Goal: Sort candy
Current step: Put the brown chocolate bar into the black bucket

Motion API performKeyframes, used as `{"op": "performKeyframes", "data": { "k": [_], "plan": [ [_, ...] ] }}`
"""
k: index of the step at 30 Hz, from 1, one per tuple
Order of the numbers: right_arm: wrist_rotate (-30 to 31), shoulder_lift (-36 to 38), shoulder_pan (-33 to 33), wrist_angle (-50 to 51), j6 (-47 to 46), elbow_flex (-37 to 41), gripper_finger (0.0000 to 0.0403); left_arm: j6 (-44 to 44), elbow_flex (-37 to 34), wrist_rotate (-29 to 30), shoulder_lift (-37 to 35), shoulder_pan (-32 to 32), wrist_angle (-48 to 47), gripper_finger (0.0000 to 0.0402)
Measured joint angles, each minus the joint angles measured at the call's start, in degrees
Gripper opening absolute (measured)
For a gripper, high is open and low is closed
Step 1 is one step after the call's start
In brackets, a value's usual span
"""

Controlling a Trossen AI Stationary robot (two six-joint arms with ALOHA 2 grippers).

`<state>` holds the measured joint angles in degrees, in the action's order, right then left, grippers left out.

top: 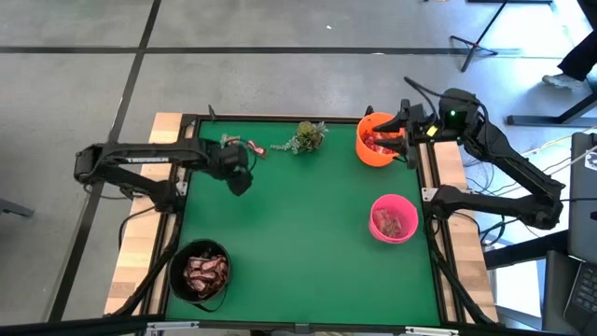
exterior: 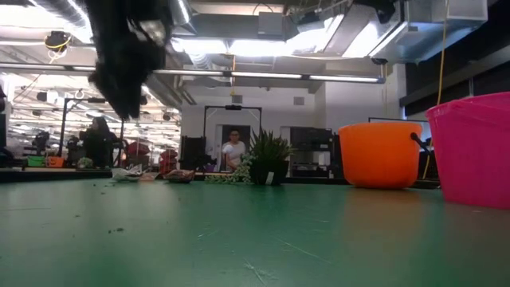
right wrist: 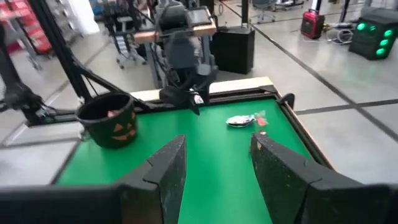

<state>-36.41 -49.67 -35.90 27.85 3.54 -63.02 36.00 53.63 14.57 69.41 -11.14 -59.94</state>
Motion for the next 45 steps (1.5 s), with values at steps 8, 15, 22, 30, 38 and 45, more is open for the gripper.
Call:
{"op": "performKeyframes", "data": {
  "k": [8,15,22,30,38,45],
  "plan": [
    [9.58,0.0,7.07,0.69,3.48,0.0,0.0177,-5.1,-10.73,-6.72,0.04,-17.1,13.74,0.0252],
    [9.98,-0.17,8.17,0.63,4.47,0.0,0.0177,-5.22,-11.77,-2.44,1.51,-23.69,16.4,0.0268],
    [9.97,-1.4,8.19,0.7,4.42,-0.02,0.0177,-4.17,-11.77,-2.17,8.54,-26.2,22.6,0.0269],
    [9.95,-2.78,8.19,2.18,4.45,-0.02,0.0177,-3.36,-11.79,-2.55,17.37,-27.65,23.21,0.0259],
    [9.93,-3.1,8.19,2.28,4.45,-0.02,0.0177,-6.18,-11.63,-2.65,18.14,-27.54,23.55,0.0194],
    [9.91,-3.1,8.19,2.31,4.33,-0.02,0.0177,-7.86,-11.68,-2.29,17.98,-27.5,23.31,0.0064]
  ]
}}
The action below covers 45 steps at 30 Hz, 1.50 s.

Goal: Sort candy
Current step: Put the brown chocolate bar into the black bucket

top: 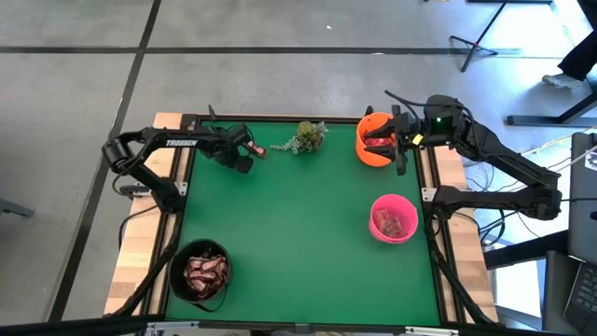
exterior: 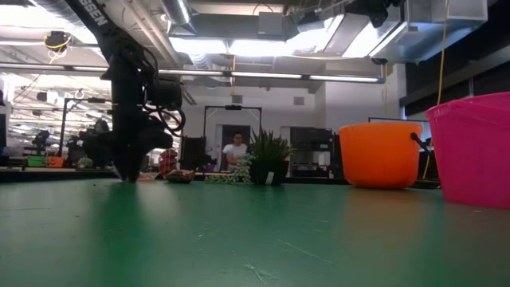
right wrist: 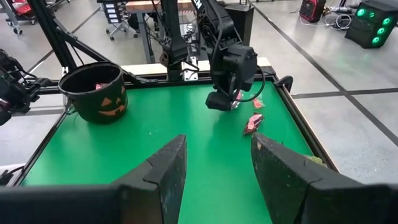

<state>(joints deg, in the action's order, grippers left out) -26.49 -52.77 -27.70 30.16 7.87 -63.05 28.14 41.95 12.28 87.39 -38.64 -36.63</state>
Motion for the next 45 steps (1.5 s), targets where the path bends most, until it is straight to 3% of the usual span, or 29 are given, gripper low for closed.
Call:
{"op": "performKeyframes", "data": {
  "k": [4,10,16,21,28,33,37,45],
  "plan": [
    [-0.01,0.0,0.0,0.04,-0.06,0.0,0.0177,-0.84,-0.12,0.5,-0.47,0.97,-0.78,0.0009],
    [-0.03,0.0,0.0,0.04,-0.06,0.0,0.0177,-1.91,1.28,0.01,-4.88,2.68,-6.94,0.0002],
    [-0.05,0.0,0.0,0.04,-0.08,0.0,0.0177,-1.96,7.85,-6.2,-15.41,10.35,-20.1,0.0],
    [-0.07,0.0,0.0,0.14,-0.1,0.0,0.0177,4.01,13.84,-12.16,-25.27,23.19,-28.45,0.0],
    [-0.07,0.0,0.0,1.3,-0.56,0.0,0.0177,23.78,17.91,-13.59,-33.41,48.45,-29.78,0.0],
    [-0.07,0.0,0.0,1.88,-0.57,0.0,0.0177,40.75,17.92,-14.15,-32.02,66.38,-28.77,0.0],
    [-0.07,0.0,0.0,1.83,-0.56,0.0,0.0177,51.11,17.92,-15.12,-28.49,77.25,-23.73,0.0],
    [-0.07,0.0,0.0,0.94,-1.15,0.0,0.0177,64.99,17.92,-11.87,-21.42,88.99,-16.83,0.0]
  ]
}}
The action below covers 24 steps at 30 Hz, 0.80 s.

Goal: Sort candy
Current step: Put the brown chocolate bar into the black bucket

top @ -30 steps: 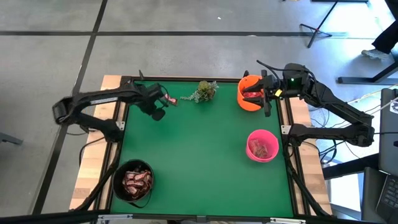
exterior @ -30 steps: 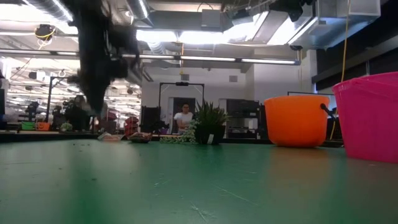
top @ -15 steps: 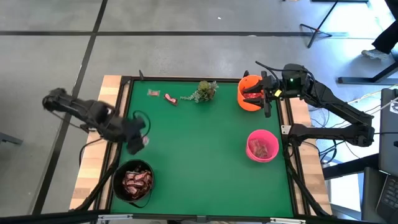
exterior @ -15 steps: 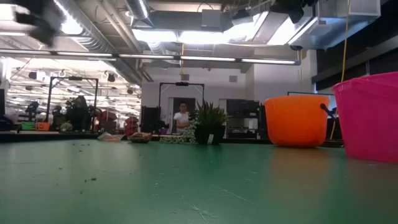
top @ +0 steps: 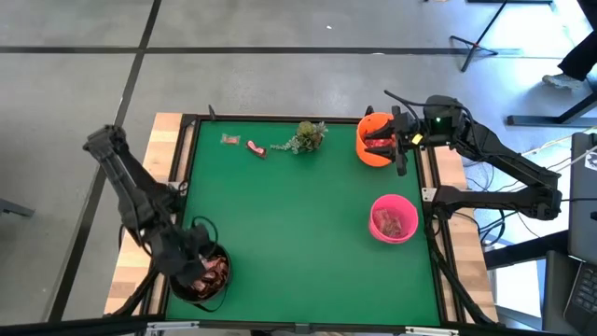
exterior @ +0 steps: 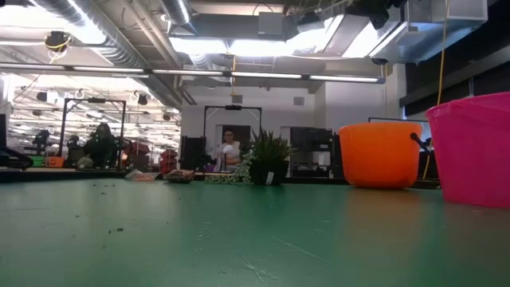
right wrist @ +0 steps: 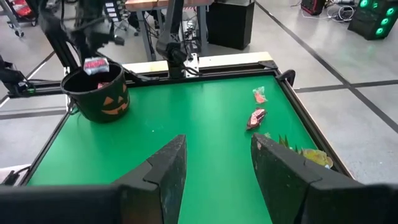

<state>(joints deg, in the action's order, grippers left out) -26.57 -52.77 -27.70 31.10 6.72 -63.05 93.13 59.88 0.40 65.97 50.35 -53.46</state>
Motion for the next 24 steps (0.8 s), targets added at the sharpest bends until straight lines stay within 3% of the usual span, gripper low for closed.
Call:
{"op": "performKeyframes", "data": {
  "k": [5,13,18,24],
  "plan": [
    [-0.02,0.0,0.0,-1.23,-0.88,0.0,0.0177,1.28,0.0,-1.09,3.73,2.14,0.42,0.0007],
    [-0.02,0.0,0.0,-1.21,-0.88,0.0,0.0177,1.28,0.0,-1.62,4.27,2.18,2.22,0.0076],
    [-0.02,0.0,0.0,-1.31,-0.88,0.0,0.0177,2.63,0.0,-4.61,2.38,1.05,2.03,0.0106],
    [-0.62,-1.37,0.11,-3.22,-1.14,0.0,0.0177,0.57,0.04,-1.06,-2.38,-2.01,1.76,0.0107]
  ]
}}
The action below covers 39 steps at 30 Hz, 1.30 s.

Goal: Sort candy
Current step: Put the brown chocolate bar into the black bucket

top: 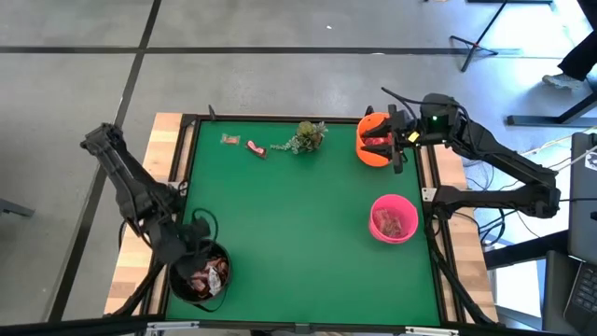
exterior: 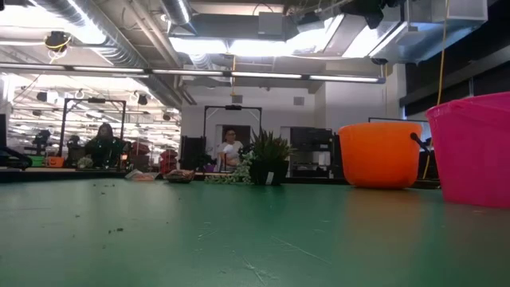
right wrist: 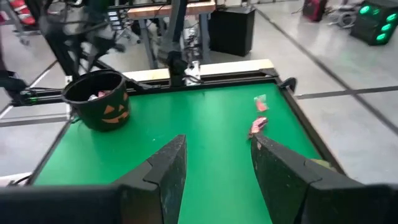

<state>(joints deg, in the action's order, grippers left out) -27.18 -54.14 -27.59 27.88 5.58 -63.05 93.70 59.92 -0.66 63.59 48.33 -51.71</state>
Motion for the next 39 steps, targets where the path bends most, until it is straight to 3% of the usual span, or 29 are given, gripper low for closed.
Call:
{"op": "performKeyframes", "data": {
  "k": [5,9,13,19,26,34,39],
  "plan": [
    [-0.37,-2.82,2.39,-2.23,-0.21,0.0,0.0177,-11.34,0.04,10.25,-4.31,-5.04,-4.4,0.0106],
    [-0.37,-5.42,4.6,-5.61,-0.16,0.02,0.0177,-30.07,0.04,23.72,-6.77,-12.64,-7.23,0.0106],
    [-0.36,-7.0,5.65,-8.03,0.72,0.02,0.0177,-47.03,0.04,30.06,-6.99,-23.88,-5.32,0.0107],
    [1.62,-7.24,5.55,-8.66,0.9,0.0,0.0177,-67.38,0.04,26.54,-2.95,-44.05,-0.43,0.0141],
    [1.21,-7.2,5.55,-7.24,0.9,0.0,0.0177,-80.47,0.04,18.85,8.74,-63.62,8.47,0.0219],
    [1.18,-7.2,5.55,-4.39,1.18,0.0,0.0177,-86.09,0.02,17.97,23.88,-76.85,15.16,0.027],
    [1.21,-7.2,5.55,-2.81,2.42,0.0,0.0177,-92.47,0.02,17.67,30.33,-79.01,16.15,0.0278]
  ]
}}
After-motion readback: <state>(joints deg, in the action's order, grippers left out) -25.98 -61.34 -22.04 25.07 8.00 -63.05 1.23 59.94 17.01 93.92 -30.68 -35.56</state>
